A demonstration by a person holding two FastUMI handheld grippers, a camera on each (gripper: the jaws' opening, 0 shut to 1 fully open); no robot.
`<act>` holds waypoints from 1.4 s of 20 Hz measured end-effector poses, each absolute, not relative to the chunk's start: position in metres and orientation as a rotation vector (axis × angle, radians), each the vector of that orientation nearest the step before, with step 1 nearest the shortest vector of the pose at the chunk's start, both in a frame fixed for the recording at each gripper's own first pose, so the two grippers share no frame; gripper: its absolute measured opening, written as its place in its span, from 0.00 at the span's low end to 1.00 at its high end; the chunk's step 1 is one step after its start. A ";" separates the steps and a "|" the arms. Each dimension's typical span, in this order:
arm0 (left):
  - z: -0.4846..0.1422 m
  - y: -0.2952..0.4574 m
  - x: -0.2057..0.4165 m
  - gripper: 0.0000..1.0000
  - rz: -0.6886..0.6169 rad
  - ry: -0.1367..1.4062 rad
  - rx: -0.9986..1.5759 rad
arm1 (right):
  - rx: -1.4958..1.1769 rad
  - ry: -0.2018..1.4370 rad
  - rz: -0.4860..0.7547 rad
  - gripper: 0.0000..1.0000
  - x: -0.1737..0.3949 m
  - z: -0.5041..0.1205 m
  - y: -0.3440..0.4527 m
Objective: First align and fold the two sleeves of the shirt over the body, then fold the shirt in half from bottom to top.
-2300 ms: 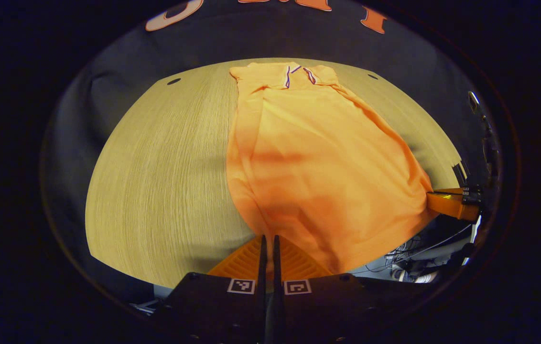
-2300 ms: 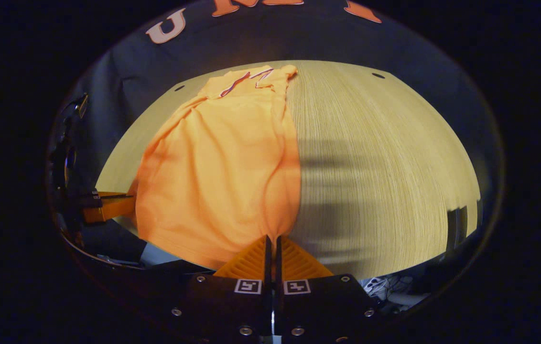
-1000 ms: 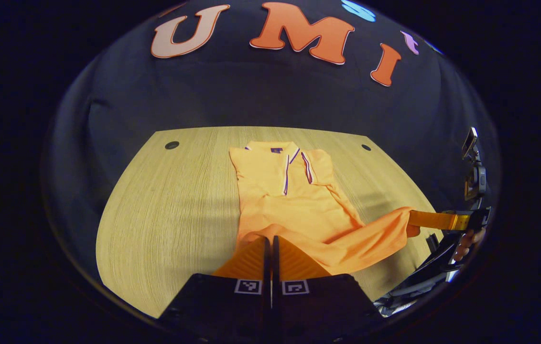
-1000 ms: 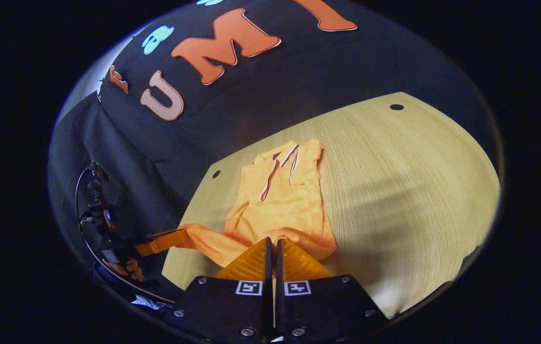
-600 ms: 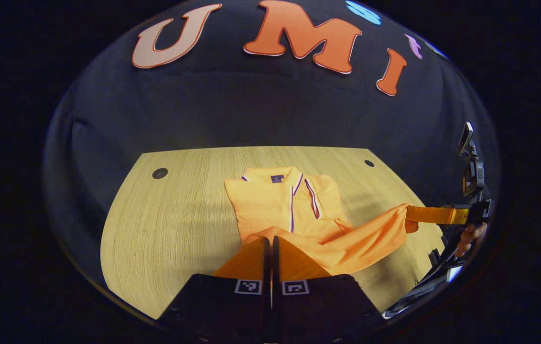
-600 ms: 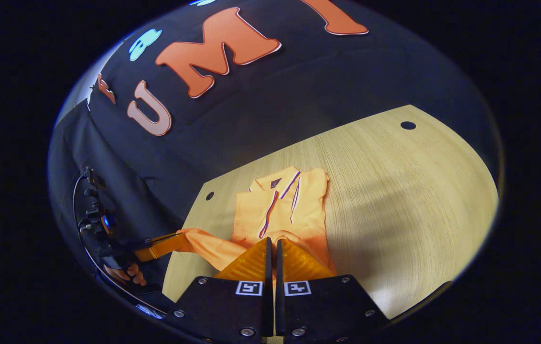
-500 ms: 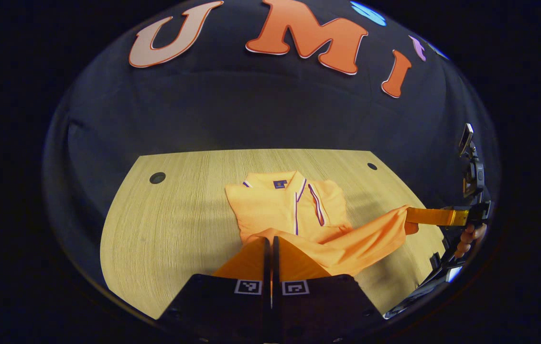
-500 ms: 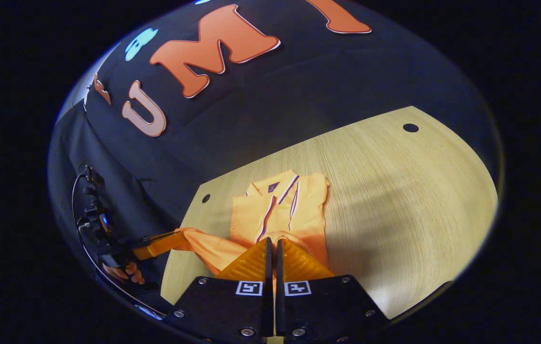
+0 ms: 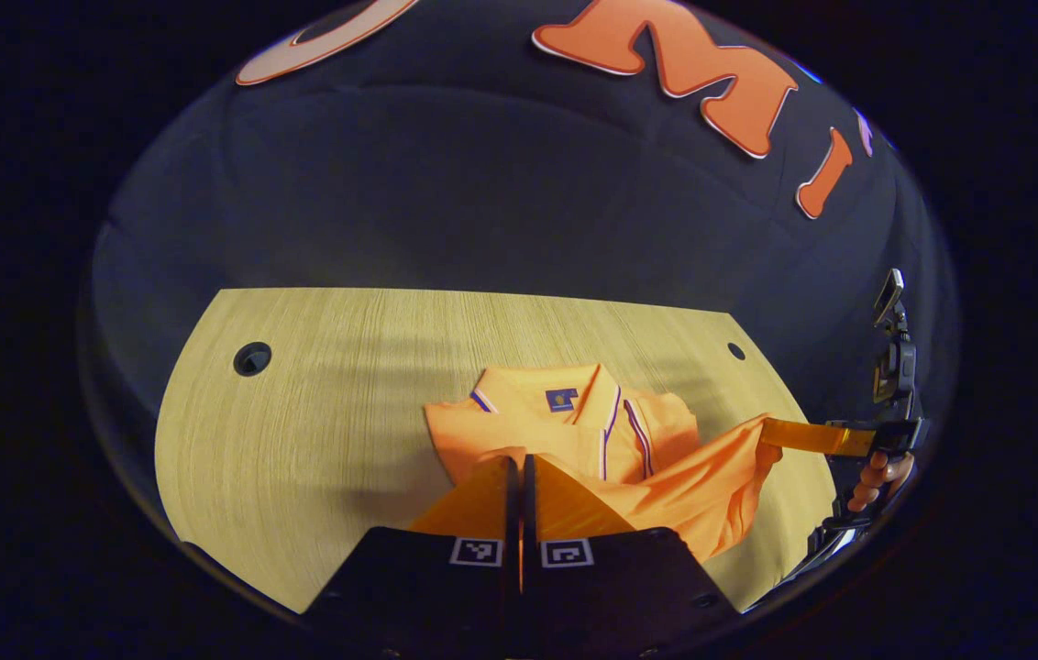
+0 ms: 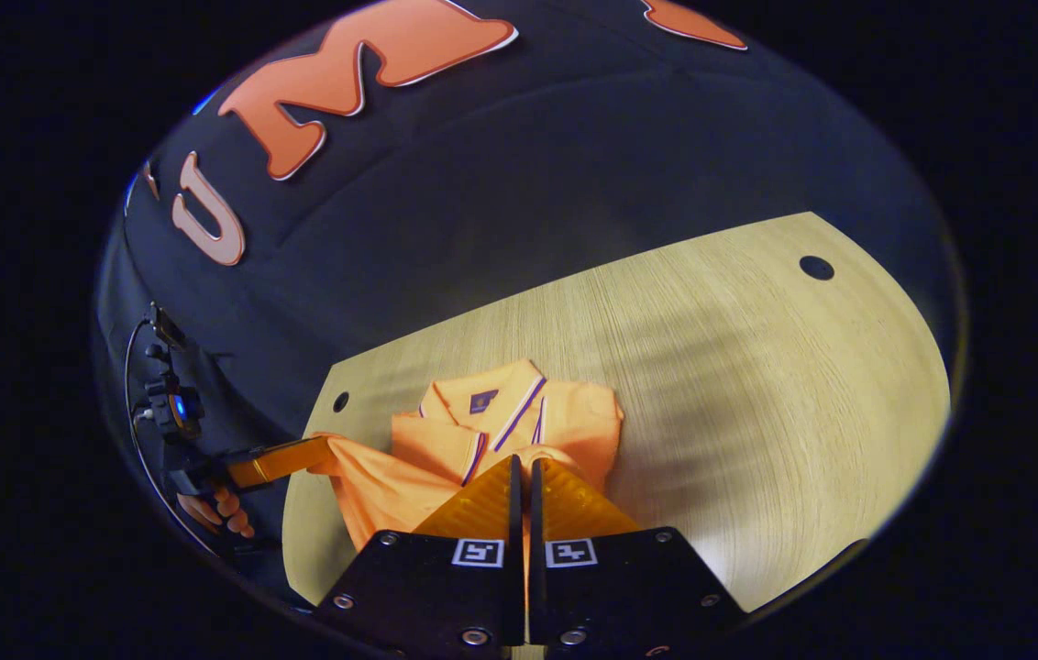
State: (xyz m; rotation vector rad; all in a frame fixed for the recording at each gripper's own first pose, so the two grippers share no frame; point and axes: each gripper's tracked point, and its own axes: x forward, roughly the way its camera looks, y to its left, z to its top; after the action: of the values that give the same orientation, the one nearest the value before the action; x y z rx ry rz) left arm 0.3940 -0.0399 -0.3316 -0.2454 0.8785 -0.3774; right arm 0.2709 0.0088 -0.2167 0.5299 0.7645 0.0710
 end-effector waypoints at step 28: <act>-0.223 0.003 0.357 0.99 -0.081 0.537 -0.158 | 0.260 0.535 0.010 0.94 0.219 -0.127 -0.036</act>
State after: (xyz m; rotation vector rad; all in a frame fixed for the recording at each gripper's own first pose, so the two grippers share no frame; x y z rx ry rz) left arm 0.3574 0.0033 -0.2229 -0.1575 0.5371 -0.0811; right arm 0.2194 -0.0361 -0.1272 0.2603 0.5351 0.0099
